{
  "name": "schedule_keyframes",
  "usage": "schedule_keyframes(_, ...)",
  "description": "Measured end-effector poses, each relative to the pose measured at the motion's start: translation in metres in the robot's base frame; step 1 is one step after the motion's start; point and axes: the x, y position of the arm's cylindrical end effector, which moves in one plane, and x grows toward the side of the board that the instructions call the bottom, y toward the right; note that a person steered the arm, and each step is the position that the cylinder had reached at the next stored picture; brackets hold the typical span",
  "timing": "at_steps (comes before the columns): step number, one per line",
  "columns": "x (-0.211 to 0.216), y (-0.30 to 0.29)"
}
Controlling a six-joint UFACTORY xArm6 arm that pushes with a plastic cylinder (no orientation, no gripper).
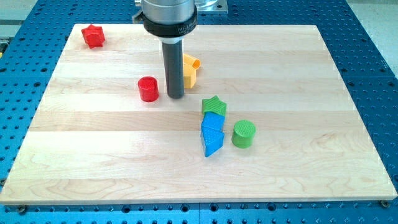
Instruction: Push the red circle below the red star
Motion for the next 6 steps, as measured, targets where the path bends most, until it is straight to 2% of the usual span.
schedule_keyframes(1,0.0,-0.067)
schedule_keyframes(3,-0.1,-0.173)
schedule_keyframes(4,-0.114,-0.188)
schedule_keyframes(6,-0.11,-0.195)
